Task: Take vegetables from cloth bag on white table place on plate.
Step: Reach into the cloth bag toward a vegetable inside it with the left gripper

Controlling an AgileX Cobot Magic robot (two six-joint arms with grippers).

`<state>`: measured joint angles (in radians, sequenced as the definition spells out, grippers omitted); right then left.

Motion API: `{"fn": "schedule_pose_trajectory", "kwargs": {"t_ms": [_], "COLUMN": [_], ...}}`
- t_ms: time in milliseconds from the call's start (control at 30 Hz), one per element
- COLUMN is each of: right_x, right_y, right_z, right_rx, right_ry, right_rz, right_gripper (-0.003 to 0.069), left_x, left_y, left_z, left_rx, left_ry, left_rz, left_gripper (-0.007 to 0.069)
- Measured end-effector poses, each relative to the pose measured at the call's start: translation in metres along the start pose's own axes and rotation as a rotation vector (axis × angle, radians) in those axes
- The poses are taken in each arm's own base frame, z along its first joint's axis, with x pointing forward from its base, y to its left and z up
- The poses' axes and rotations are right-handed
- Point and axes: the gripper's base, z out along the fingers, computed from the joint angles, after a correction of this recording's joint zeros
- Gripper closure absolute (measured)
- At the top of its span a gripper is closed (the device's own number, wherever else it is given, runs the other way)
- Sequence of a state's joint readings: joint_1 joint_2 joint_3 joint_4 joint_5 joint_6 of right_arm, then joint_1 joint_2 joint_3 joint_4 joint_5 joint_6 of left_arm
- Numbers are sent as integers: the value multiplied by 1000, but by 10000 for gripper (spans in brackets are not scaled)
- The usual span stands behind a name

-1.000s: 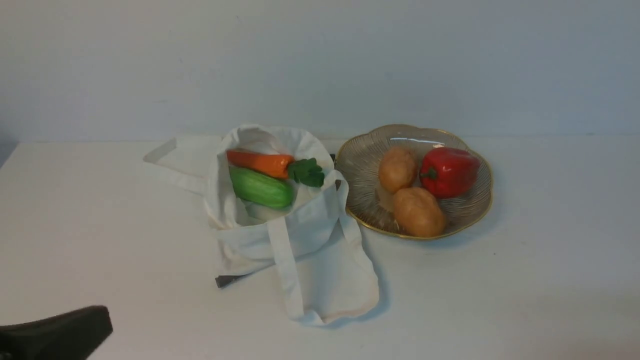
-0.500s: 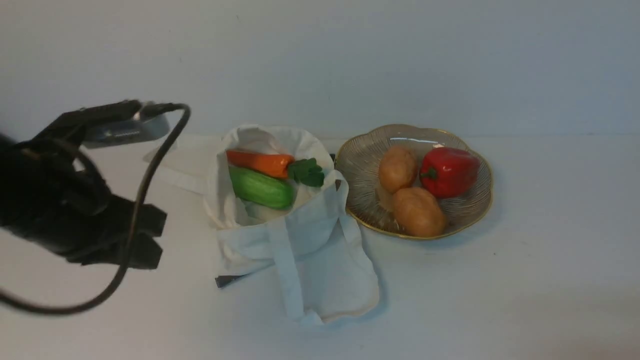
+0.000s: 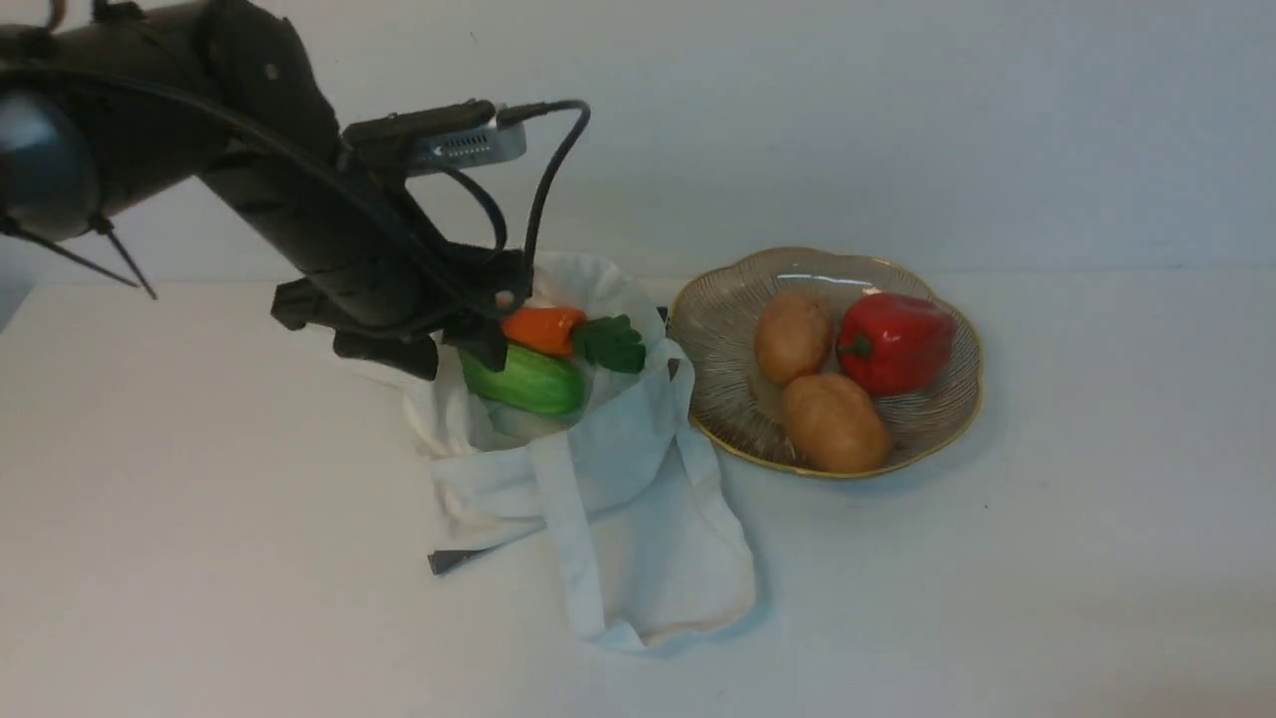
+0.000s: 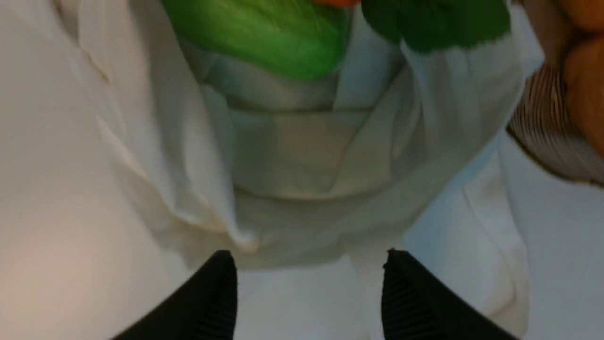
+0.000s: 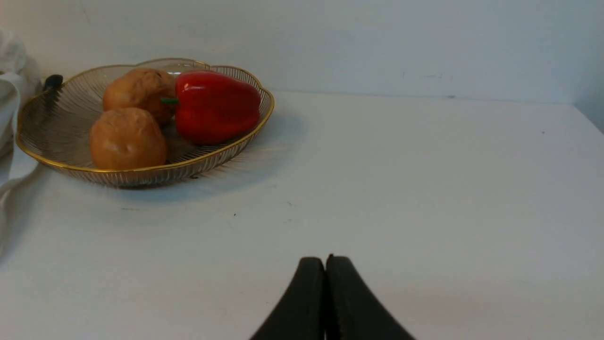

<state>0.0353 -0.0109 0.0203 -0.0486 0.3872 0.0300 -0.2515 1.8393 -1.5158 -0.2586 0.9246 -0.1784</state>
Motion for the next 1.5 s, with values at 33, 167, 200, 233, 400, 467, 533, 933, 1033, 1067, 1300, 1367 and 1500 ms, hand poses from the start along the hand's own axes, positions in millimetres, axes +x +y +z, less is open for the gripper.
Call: {"fn": "schedule_pose_trajectory", "kwargs": {"t_ms": [33,167,200,233,400,467,533,933,1033,1067,1300,1367,1500], "right_x": [0,0,0,0,0,0,0,0,0,0,0,0,0], "right_y": [0,0,0,0,0,0,0,0,0,0,0,0,0], "right_z": [0,0,0,0,0,0,0,0,0,0,0,0,0], "right_rx": [0,0,0,0,0,0,0,0,0,0,0,0,0], "right_ry": [0,0,0,0,0,0,0,0,0,0,0,0,0], "right_rz": [0,0,0,0,0,0,0,0,0,0,0,0,0], "right_gripper": [673,673,673,673,673,673,673,673,673,673,673,673,673], "left_x": [-1,-14,-16,-18,-35,-37,-39,-33,-32,-32,-37,-39,-43], "left_y": [0,0,1,1,0,1,1,-21,-22,-20,-12,-11,-11], "left_z": [1,24,29,32,50,55,59,67,74,79,105,112,116], "left_rx": [1,10,11,13,22,18,7,-40,-50,-62,-136,-154,-184], "left_ry": [-6,-21,-26,-30,-101,-107,-108,-124,-109,-108,-127,-148,-189], "left_rz": [-4,-61,-68,-73,-16,65,253,1341,1534,1585,1649,1647,1645], "left_gripper": [220,196,195,195,195,195,195,195,195,195,195,195,200]}}
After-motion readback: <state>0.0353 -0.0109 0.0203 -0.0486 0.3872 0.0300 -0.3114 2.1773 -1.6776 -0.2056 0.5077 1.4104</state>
